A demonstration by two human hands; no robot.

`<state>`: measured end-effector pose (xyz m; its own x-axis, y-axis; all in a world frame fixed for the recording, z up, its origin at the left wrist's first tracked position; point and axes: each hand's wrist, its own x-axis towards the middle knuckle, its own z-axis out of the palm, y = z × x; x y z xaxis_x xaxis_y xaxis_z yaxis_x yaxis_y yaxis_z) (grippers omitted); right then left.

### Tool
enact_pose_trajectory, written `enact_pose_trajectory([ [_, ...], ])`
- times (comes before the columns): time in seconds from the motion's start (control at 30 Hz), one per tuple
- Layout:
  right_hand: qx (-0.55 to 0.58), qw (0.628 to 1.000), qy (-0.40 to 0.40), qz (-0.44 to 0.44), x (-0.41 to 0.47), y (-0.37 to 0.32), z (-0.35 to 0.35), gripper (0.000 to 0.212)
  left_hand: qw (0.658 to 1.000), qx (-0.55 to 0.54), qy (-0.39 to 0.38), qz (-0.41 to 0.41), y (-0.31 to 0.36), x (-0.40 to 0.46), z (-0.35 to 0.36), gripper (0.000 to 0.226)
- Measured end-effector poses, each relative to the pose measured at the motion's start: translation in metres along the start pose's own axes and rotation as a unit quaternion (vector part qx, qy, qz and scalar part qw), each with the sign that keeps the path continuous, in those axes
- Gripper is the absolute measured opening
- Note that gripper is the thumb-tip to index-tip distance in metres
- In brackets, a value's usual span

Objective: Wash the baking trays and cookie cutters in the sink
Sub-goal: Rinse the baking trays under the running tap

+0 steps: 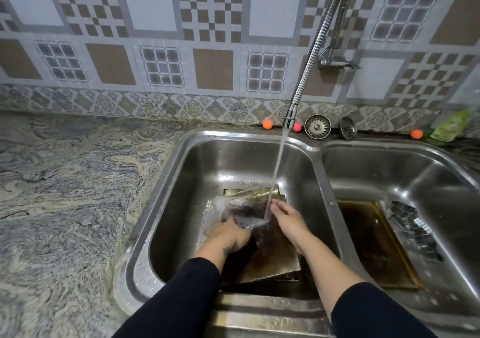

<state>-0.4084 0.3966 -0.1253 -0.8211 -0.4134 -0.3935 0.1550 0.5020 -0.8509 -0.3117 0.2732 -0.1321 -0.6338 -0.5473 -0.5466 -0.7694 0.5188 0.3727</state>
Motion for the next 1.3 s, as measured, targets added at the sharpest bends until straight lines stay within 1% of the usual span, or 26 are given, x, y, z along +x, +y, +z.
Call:
enact_pose_trajectory([
  [0.1,0.007,0.999,-0.027,-0.039,-0.008,-0.018,0.0,0.044,1.0,0.003,-0.014,-0.015,0.007,-0.011,0.006,0.069],
  [0.17,-0.021,0.996,-0.005,-0.087,-0.01,-0.03,0.0,0.048,0.999,-0.032,-0.016,-0.026,0.012,-0.012,0.011,0.07],
  [0.2,-0.035,0.994,0.011,-0.107,-0.011,-0.037,-0.002,0.049,0.999,-0.05,-0.011,-0.017,0.017,-0.013,0.014,0.068],
  [0.23,-0.048,0.991,0.023,-0.119,-0.014,-0.044,-0.005,0.049,0.998,-0.065,-0.002,0.009,0.024,-0.014,0.015,0.065],
  [0.27,-0.062,0.989,0.03,-0.128,-0.017,-0.051,-0.009,0.05,0.996,-0.077,0.014,0.052,0.033,-0.015,0.016,0.062],
  [0.37,-0.094,0.985,0.011,-0.146,-0.025,-0.063,-0.025,0.05,0.968,-0.126,0.068,0.205,0.061,-0.021,0.013,0.054],
  [0.47,-0.097,0.978,0.031,-0.18,-0.029,-0.068,-0.04,0.045,0.948,-0.153,0.09,0.266,0.077,-0.015,0.003,0.053],
  [0.53,-0.068,0.977,0.051,-0.197,-0.031,-0.072,-0.049,0.044,0.946,-0.128,0.115,0.276,0.075,-0.008,-0.007,0.052],
  [0.63,-0.042,0.974,0.063,-0.213,-0.037,-0.074,-0.059,0.044,0.956,-0.02,0.183,0.229,0.06,0.006,-0.023,0.056],
  [0.67,-0.033,0.973,0.063,-0.218,-0.039,-0.074,-0.059,0.045,0.954,-0.006,0.206,0.22,0.054,0.01,-0.027,0.058],
  [0.7,-0.024,0.972,0.062,-0.224,-0.04,-0.073,-0.058,0.047,0.947,-0.018,0.231,0.222,0.051,0.011,-0.03,0.06],
  [0.77,0.001,0.972,0.056,-0.23,-0.043,-0.072,-0.053,0.05,0.919,-0.111,0.292,0.238,0.047,0.009,-0.035,0.065],
  [0.8,0.016,0.972,0.054,-0.23,-0.043,-0.072,-0.05,0.051,0.9,-0.177,0.324,0.234,0.045,0.008,-0.038,0.067],
  [0.83,0.028,0.972,0.054,-0.226,-0.043,-0.071,-0.048,0.052,0.883,-0.236,0.347,0.21,0.043,0.007,-0.043,0.067],
  [0.87,0.036,0.972,0.055,-0.224,-0.043,-0.07,-0.045,0.052,0.875,-0.288,0.349,0.172,0.04,0.009,-0.048,0.067],
  [0.93,0.032,0.972,0.051,-0.228,-0.043,-0.071,-0.041,0.053,0.883,-0.348,0.296,0.107,0.032,0.013,-0.061,0.063],
  [0.97,0.018,0.972,0.049,-0.23,-0.042,-0.072,-0.038,0.055,0.885,-0.364,0.271,0.103,0.028,0.013,-0.066,0.057],
  [1.0,-0.013,0.973,0.043,-0.228,-0.039,-0.072,-0.035,0.058,0.878,-0.378,0.272,0.11,0.024,0.013,-0.068,0.051],
  [1.07,-0.12,0.974,0.027,-0.193,-0.031,-0.071,-0.028,0.068,0.855,-0.397,0.31,0.126,0.018,0.008,-0.072,0.043],
  [1.13,-0.228,0.965,0.011,-0.126,-0.019,-0.072,-0.02,0.077,0.836,-0.408,0.326,0.165,0.018,-0.001,-0.076,0.044],
  [1.17,-0.25,0.964,-0.001,-0.09,-0.014,-0.074,-0.017,0.081,0.83,-0.41,0.323,0.196,0.02,-0.005,-0.077,0.044],
  [1.23,-0.226,0.973,-0.015,-0.048,-0.01,-0.083,-0.009,0.083,0.822,-0.4,0.329,0.236,0.024,-0.011,-0.076,0.045],
  [1.3,-0.191,0.98,-0.008,-0.059,-0.013,-0.096,-0.003,0.086,0.816,-0.387,0.343,0.258,0.03,-0.019,-0.074,0.045],
])
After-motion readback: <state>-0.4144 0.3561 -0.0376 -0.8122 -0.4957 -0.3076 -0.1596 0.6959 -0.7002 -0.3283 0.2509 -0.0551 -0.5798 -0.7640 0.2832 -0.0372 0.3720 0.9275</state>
